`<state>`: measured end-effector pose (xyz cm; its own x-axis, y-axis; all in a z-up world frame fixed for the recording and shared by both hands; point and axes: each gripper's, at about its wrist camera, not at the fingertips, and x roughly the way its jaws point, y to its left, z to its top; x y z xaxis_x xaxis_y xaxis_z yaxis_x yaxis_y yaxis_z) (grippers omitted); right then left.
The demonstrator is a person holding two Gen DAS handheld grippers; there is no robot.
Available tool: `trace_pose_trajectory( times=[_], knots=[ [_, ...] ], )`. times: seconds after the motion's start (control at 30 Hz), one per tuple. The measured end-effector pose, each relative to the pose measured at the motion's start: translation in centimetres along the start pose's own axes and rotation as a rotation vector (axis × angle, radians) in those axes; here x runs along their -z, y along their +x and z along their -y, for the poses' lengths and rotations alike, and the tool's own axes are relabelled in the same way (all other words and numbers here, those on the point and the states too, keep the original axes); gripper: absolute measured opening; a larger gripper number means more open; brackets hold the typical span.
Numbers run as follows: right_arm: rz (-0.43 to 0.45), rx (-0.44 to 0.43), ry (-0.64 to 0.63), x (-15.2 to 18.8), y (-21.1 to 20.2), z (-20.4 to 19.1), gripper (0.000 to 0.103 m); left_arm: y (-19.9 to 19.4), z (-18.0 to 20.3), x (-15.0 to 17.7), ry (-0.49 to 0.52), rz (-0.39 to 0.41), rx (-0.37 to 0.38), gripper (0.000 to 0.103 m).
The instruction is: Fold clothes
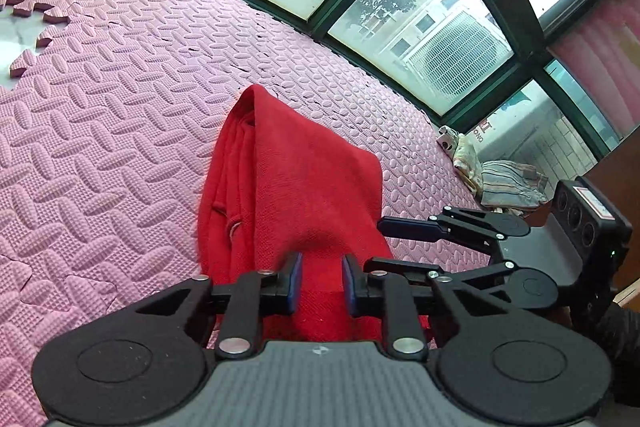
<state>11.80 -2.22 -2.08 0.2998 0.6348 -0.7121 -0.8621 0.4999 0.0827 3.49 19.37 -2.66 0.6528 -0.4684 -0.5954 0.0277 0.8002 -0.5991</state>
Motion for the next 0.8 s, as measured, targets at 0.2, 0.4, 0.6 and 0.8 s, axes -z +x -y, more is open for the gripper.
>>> trace_pose_trajectory(
  times=[0.2, 0.4, 0.6, 0.8],
  knots=[
    [0.043, -0.001, 0.055, 0.1, -1.2, 0.0, 0.053, -0.2, 0.4, -0.2, 0.011, -0.004, -0.010, 0.022],
    [0.068, -0.032, -0.004, 0.5, -3.1, -1.8, 0.052, -0.2, 1.0, -0.1, 0.052, -0.013, -0.021, 0.025],
    [0.093, 0.012, 0.025, 1.1, -3.6, -1.9, 0.053, -0.5, 1.1, 0.0, 0.051, -0.013, -0.030, 0.025],
    [0.132, -0.063, -0.059, -0.1, -3.7, -3.4, 0.052, -0.6, 2.4, -0.6, 0.076, 0.000, -0.017, 0.028]
  ],
)
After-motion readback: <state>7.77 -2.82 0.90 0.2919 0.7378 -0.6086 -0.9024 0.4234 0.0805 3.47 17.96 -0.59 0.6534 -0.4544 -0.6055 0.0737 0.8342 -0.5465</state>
